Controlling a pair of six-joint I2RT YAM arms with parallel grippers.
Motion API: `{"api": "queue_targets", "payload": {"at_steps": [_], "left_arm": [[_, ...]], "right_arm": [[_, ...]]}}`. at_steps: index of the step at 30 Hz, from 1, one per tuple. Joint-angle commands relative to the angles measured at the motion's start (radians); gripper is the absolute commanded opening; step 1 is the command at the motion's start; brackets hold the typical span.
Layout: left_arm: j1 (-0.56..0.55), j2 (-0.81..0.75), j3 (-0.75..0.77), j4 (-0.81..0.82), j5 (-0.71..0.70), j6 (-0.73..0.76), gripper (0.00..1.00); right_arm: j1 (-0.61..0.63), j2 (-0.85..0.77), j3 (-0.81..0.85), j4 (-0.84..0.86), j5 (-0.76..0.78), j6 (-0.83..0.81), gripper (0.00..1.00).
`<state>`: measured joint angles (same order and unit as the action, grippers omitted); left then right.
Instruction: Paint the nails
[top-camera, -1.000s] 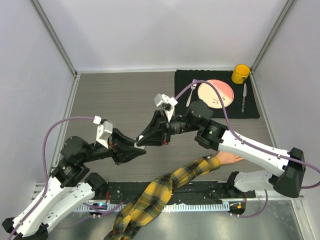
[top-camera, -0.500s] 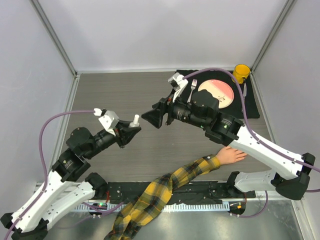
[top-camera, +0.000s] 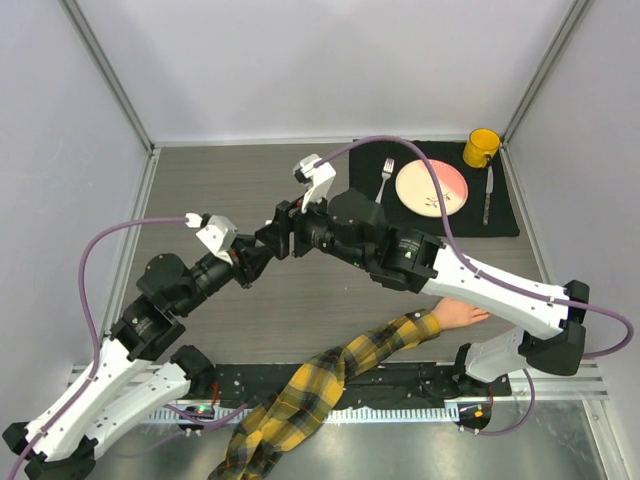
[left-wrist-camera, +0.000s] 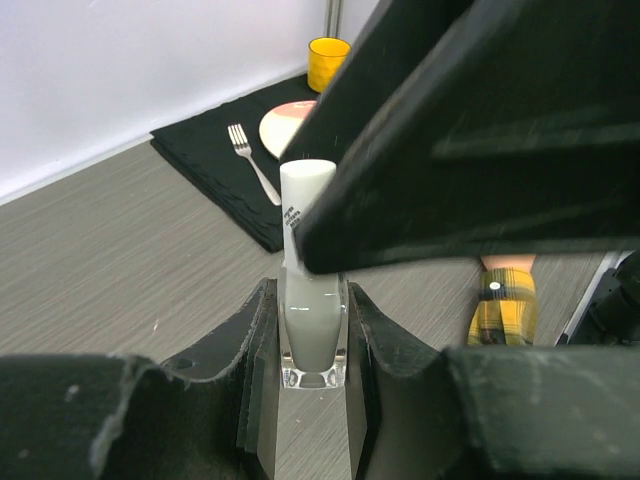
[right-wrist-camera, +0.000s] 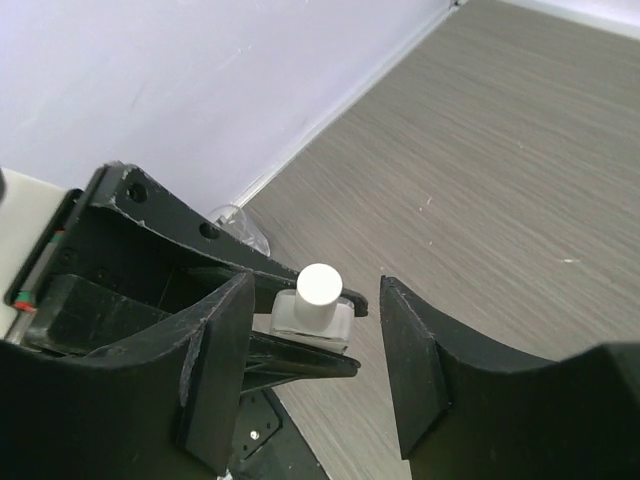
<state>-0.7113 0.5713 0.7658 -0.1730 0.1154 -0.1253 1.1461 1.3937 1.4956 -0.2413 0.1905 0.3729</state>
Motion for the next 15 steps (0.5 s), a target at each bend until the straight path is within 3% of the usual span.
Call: {"api": "queue_targets", "payload": {"at_steps": [1, 6, 7, 10, 11, 13, 15], "left_arm": [[-0.002, -0.019, -0.005, 0.092, -0.003, -0.039, 0.00], [-0.002, -0.044, -0.020, 0.105, 0.004, -0.075, 0.00], [-0.002, -0.047, -0.020, 0.107, 0.018, -0.080, 0.00], [-0.002, -0.054, -0.017, 0.113, 0.061, -0.115, 0.00], [-0.002, -0.056, -0.014, 0.116, 0.119, -0.125, 0.00], [-0.002, -0.054, 0.000, 0.118, 0.208, -0.151, 0.00], [-0.002, -0.054, 0.006, 0.122, 0.392, -0.171, 0.00]], "right_arm": [[0.014, 0.001, 0.038, 0.023, 0.037, 0.018, 0.56], [0.014, 0.002, 0.023, 0.042, 0.006, 0.031, 0.40], [0.012, 0.002, 0.019, 0.042, -0.006, 0.031, 0.30], [0.011, -0.007, -0.001, 0.057, -0.038, 0.021, 0.14], [0.009, -0.010, -0.005, 0.057, -0.051, -0.003, 0.00], [-0.006, -0.024, -0.024, 0.059, -0.100, -0.046, 0.00], [-0.046, -0.056, -0.053, 0.079, -0.361, -0.118, 0.00]]}}
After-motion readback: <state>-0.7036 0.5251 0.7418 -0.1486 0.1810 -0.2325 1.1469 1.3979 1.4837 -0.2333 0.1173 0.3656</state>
